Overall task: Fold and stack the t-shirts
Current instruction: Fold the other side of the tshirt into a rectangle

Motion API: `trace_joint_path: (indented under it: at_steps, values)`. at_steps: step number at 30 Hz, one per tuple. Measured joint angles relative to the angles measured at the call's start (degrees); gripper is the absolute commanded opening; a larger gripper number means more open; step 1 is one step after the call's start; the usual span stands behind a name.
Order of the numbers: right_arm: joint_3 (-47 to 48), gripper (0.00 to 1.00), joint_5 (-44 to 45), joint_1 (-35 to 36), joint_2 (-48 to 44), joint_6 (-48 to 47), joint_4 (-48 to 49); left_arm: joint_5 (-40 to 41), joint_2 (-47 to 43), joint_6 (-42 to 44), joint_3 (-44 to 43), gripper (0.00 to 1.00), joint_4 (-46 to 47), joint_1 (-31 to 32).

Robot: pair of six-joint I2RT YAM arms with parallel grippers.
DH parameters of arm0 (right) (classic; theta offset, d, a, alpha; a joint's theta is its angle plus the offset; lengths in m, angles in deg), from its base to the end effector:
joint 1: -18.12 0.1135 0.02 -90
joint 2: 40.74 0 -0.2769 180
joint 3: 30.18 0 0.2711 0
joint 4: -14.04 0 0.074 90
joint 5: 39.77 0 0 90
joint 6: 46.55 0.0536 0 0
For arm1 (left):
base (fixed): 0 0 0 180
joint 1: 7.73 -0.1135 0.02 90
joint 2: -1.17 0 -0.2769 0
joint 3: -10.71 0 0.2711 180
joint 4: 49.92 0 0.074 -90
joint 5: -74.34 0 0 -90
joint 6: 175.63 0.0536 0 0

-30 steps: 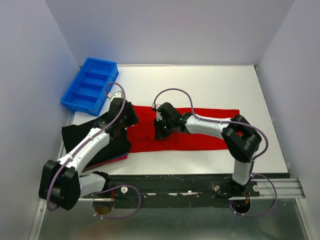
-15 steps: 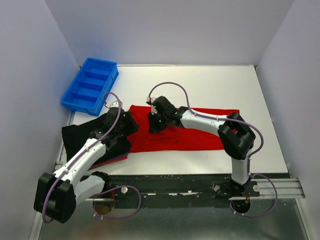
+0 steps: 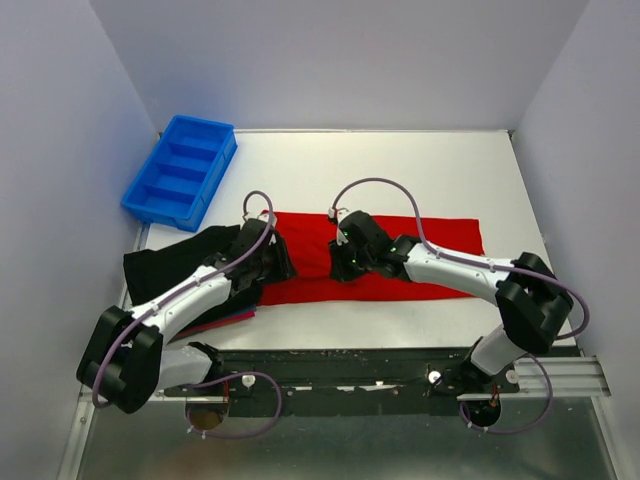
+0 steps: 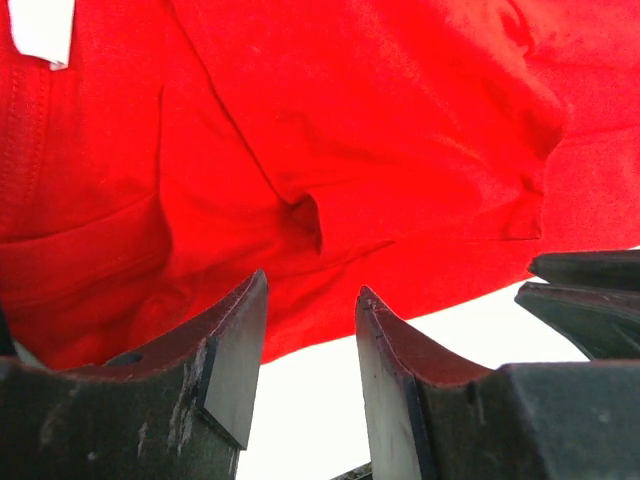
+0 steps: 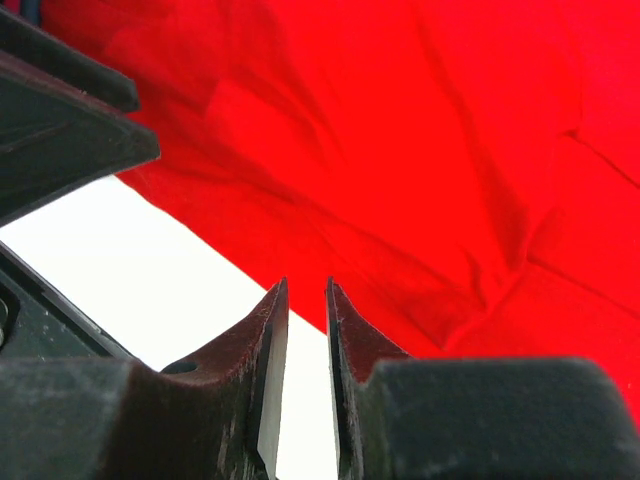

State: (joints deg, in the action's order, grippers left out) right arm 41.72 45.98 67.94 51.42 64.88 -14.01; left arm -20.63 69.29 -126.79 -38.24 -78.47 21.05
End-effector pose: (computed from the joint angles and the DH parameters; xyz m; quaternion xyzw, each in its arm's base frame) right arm 0.2354 0.2849 0.2012 -0.2418 0.9022 0.2353 0.2689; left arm 0.2244 -0.1286 0.1872 -0.0849 0.9281 -0.2396 0.2721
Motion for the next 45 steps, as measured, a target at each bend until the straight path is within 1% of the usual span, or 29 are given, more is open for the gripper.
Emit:
trace_joint_path:
  at_steps: [6, 9, 11, 14, 16, 18, 19, 20, 22, 28, 32, 45]
  values:
    - [-6.45, 0.29, 1.53, 0.0, -4.72, 2.16, 2.49, -1.29, 5.01, -0.24, -0.72, 0.51, 2.23, 0.57]
    - [-8.2, 0.29, 1.99, 0.0, -6.12, 2.82, 3.19, -1.95, 7.76, -0.26, -2.03, 0.48, 3.54, 0.72]
    - [-8.31, 0.28, 2.1, 0.0, -6.29, 3.08, 3.45, -2.43, 9.44, -0.26, -2.89, 0.44, 4.37, 0.81]
    - [-8.31, 0.28, 2.16, 0.0, -6.29, 3.17, 3.69, -2.89, 10.82, -0.28, -3.41, 0.4, 5.4, 0.96]
    - [-8.31, 0.27, 2.23, 0.0, -6.29, 3.19, 3.69, -3.26, 11.5, -0.28, -3.67, 0.35, 5.92, 0.98]
    - [-8.31, 0.27, 2.27, 0.0, -6.27, 3.19, 3.72, -3.41, 12.39, -0.28, -4.07, 0.26, 6.34, 0.98]
    - [-8.31, 0.27, 2.27, 0.0, -6.27, 3.19, 3.72, -3.43, 12.83, -0.28, -4.35, 0.2, 6.47, 0.98]
    - [-8.31, 0.27, 2.27, 0.0, -6.27, 3.19, 3.72, -3.45, 13.27, -0.28, -4.59, 0.15, 6.69, 0.98]
    - [-8.31, 0.27, 2.27, 0.0, -6.27, 3.19, 3.74, -3.54, 13.79, -0.24, -4.87, 0.12, 7.06, 0.98]
    - [-8.22, 0.27, 1.92, 0.0, -5.27, 2.73, 4.48, -3.48, 14.47, -0.26, -6.71, 0.07, 7.21, 0.98]
    - [-6.8, 0.32, 0.83, 0.07, -1.99, 1.86, 5.09, -3.48, 15.67, -0.2, -8.28, 0.05, 7.61, 0.96]
    - [-1.29, 0.34, -0.63, 1.27, 4.98, 0.92, 7.67, -3.52, 20.96, 0.24, -9.18, 0.03, 10.1, -1.01]
